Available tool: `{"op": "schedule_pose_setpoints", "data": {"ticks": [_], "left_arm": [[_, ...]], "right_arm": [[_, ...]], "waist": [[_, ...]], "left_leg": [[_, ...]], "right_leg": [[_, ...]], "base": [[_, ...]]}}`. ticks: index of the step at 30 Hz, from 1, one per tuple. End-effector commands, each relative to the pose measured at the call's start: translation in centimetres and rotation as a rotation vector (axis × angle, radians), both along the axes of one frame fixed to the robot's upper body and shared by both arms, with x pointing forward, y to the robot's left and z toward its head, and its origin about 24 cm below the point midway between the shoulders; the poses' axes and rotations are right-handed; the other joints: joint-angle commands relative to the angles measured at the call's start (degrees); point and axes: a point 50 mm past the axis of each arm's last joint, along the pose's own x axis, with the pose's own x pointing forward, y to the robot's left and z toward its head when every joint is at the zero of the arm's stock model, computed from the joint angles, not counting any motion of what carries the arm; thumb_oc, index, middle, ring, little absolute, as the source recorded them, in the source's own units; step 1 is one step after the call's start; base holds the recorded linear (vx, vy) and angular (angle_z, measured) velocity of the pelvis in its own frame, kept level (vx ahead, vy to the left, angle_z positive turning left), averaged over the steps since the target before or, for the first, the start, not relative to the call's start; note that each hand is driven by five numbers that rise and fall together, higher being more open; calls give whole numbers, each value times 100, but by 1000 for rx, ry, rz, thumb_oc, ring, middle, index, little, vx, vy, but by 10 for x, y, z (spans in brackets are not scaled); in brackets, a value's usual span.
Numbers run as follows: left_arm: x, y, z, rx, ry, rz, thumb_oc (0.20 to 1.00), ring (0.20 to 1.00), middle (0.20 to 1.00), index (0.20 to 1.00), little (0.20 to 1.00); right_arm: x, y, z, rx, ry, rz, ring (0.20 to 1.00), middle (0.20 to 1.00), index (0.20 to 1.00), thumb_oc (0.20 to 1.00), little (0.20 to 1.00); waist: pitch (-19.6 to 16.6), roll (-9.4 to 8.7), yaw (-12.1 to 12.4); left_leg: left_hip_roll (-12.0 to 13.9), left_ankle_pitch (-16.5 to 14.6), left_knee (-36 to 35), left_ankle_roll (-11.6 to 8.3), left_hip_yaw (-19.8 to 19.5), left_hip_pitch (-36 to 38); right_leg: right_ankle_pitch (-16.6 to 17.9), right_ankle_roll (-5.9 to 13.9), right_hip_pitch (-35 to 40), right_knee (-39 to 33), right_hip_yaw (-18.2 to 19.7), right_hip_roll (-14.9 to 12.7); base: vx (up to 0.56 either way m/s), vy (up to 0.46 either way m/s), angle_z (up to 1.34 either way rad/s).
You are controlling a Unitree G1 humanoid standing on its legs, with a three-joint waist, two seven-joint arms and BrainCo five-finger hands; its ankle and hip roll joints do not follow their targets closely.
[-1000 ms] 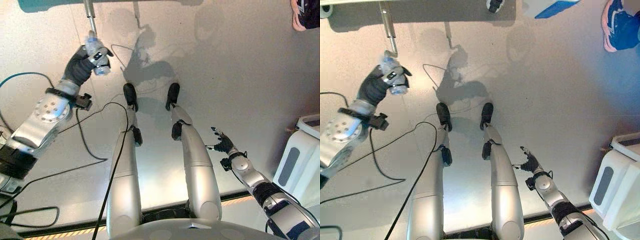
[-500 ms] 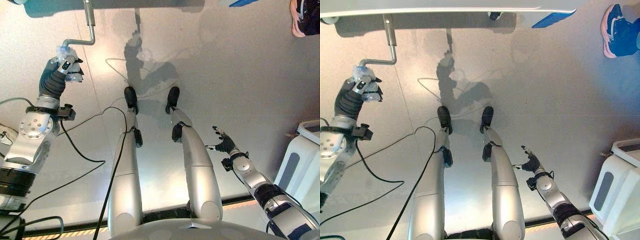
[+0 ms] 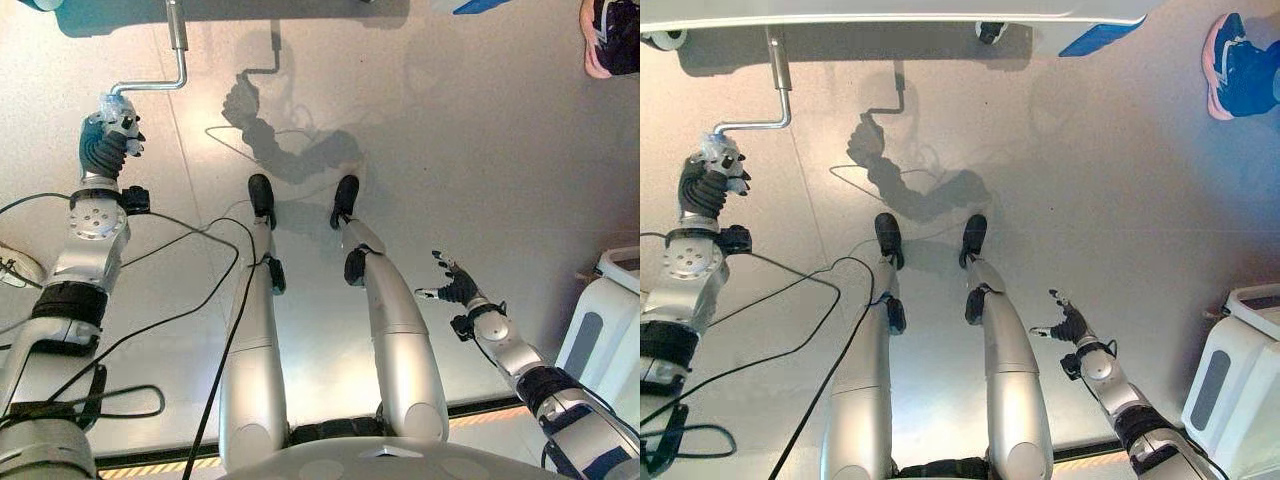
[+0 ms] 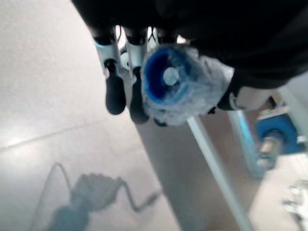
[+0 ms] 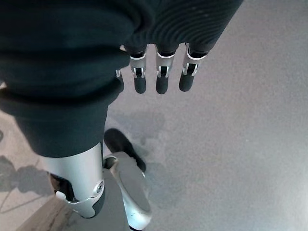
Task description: Raise the hospital bed
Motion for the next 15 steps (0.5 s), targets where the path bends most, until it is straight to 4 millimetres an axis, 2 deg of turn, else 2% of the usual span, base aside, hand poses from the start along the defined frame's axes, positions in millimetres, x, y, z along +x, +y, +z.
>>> {"op": "schedule_pose_setpoints", "data": {"ticks": [1,2,7,11,13,14,15], "left_arm": [[-9,33,23,73,-16,169,200,200,200,200,200],[-3,32,24,83,8,189,200,200,200,200,200],[7,24,25,102,54,185,200,200,200,200,200],[21,-1,23,146,71,110,200,200,200,200,200],[21,-2,23,146,71,110,200,200,200,200,200],[27,-17,17,144,75,64,200,200,200,200,200],[29,-22,14,144,77,48,200,200,200,200,200]], "right_arm": [[-7,3,-5,15,16,14,1000,1000,1000,1000,1000],[-5,7,-4,22,10,26,1000,1000,1000,1000,1000],[-4,10,-5,29,15,29,1000,1000,1000,1000,1000],[-5,12,-7,28,25,34,1000,1000,1000,1000,1000],[-5,12,-7,28,25,33,1000,1000,1000,1000,1000],[-7,13,-9,29,33,35,1000,1000,1000,1000,1000],[-7,13,-9,29,35,32,1000,1000,1000,1000,1000]], "waist": [[-105,-408,-118],[-105,-478,-198],[-105,-546,-263],[-105,-578,-318],[-105,-578,-314],[-105,-583,-335],[-105,-576,-339]], "left_leg": [[-232,-413,418,146,61,-174],[-210,-439,481,151,57,-214],[-171,-497,605,171,68,-316],[-150,-537,685,183,98,-392],[-149,-539,688,183,99,-394],[-155,-540,707,191,106,-415],[-155,-540,706,192,113,-414]], "right_leg": [[485,768,93,-404,10,-49],[497,770,79,-410,26,-25],[515,757,-6,-392,72,8],[524,747,-80,-369,106,29],[524,747,-81,-368,107,30],[522,744,-115,-351,118,35],[530,744,-118,-355,124,37]], "base": [[2,4,-3],[5,-7,-5],[4,-3,-6],[2,-1,-3],[0,0,0],[0,0,0],[0,0,0]]}}
